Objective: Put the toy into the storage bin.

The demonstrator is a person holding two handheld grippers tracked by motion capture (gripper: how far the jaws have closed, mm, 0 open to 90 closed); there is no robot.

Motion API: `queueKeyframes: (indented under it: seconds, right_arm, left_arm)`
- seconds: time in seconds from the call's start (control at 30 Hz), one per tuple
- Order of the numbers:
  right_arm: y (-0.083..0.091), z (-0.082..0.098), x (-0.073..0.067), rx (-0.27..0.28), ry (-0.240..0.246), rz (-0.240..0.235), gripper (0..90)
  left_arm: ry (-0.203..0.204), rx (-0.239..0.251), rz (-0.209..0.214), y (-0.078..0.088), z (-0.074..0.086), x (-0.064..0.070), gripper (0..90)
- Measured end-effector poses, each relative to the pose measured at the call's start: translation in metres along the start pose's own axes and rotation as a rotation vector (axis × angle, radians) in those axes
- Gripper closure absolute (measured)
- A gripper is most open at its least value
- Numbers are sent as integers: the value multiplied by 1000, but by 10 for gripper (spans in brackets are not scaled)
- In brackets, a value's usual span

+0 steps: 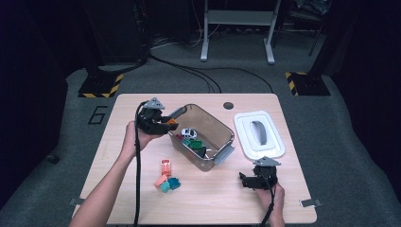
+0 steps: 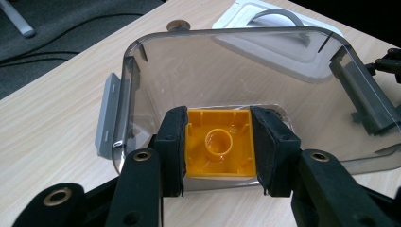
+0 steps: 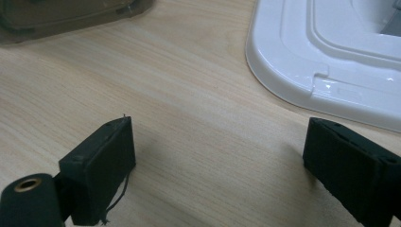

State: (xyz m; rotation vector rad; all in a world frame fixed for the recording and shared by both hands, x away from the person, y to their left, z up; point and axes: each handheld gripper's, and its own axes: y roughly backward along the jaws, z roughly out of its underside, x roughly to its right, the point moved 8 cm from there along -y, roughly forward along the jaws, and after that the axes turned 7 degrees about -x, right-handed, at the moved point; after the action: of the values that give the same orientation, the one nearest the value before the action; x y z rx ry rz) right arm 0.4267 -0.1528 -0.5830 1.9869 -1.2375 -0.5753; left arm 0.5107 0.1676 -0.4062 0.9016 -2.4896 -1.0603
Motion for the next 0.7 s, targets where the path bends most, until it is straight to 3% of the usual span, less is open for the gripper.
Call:
queueKeyframes:
  seconds: [0.27, 0.7]
  right_arm:
    - [0, 0, 1, -1, 7, 4, 91]
    - [0, 0, 1, 0, 6, 4, 91]
  left_arm:
    - [13, -12, 18, -14, -5, 5, 589]
    - [20, -27, 33, -21, -12, 12, 589]
